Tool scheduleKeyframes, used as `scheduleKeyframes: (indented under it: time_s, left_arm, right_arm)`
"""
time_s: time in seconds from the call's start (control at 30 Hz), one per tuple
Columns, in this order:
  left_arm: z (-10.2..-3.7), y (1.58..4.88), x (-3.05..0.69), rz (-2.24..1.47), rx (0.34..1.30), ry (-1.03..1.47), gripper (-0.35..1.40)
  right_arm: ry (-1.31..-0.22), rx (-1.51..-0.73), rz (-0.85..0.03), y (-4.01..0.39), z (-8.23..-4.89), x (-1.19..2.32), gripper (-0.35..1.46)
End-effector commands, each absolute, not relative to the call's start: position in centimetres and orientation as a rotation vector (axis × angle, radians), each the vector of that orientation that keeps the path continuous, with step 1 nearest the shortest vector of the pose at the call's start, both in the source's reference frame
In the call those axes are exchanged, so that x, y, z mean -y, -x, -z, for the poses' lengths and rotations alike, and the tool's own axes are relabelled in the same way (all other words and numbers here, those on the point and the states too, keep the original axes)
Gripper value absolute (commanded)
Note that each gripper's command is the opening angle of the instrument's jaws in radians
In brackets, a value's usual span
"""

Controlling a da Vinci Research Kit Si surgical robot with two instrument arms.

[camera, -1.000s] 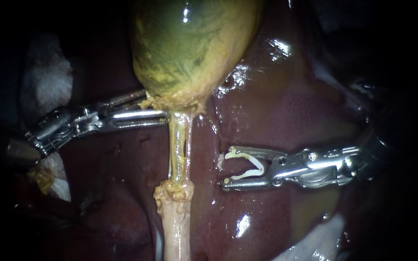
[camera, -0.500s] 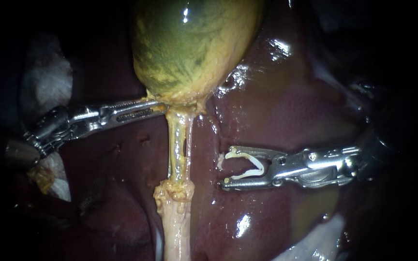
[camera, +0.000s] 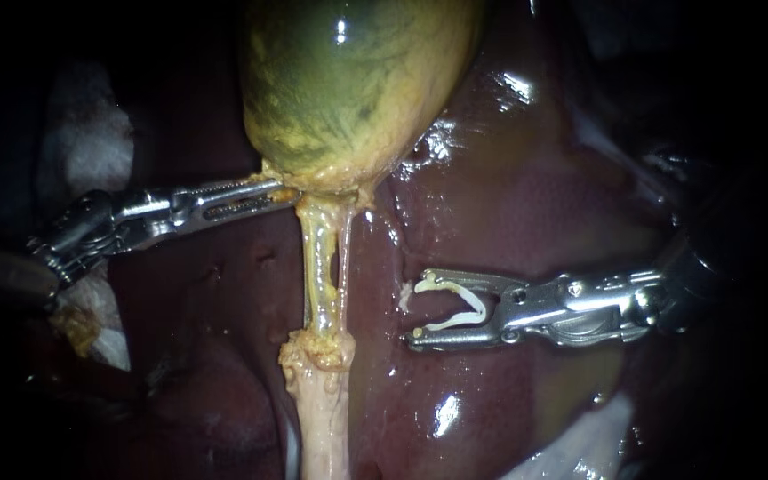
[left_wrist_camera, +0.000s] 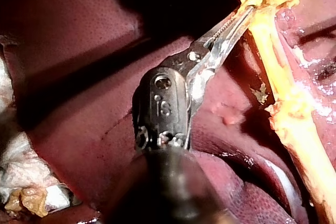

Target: Grabbing gallbladder

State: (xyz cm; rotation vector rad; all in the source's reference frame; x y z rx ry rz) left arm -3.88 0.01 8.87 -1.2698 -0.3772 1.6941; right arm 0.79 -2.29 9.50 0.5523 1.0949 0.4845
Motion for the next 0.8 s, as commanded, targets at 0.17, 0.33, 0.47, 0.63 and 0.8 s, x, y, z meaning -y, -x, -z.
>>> scheduleKeyframes:
  time_s: [0.17, 0.33, 0.47, 0.63, 0.8]
  left_arm:
    - [-8.69, 3.88, -0.07, -1.686, 0.392, 1.268, -0.21]
    - [-8.49, 3.87, -0.07, -1.664, 0.398, 1.257, -0.23]
    - [-8.34, 3.89, -0.06, -1.665, 0.405, 1.244, -0.24]
    - [-8.18, 3.89, -0.03, -1.671, 0.419, 1.216, -0.23]
    - [-8.09, 3.86, -0.02, -1.672, 0.431, 1.201, -0.23]
  right_arm:
    - [-0.552, -1.095, -0.484, -0.78, -9.5, 2.29, 0.6]
    - [-0.552, -1.095, -0.484, -0.78, -9.5, 2.29, 0.6]
    - [-0.552, -1.095, -0.484, -0.78, -9.5, 2.3, 0.6]
    - [-0.556, -1.094, -0.489, -0.77, -9.5, 2.3, 0.6]
    - [-0.556, -1.094, -0.489, -0.77, -9.5, 2.3, 0.6]
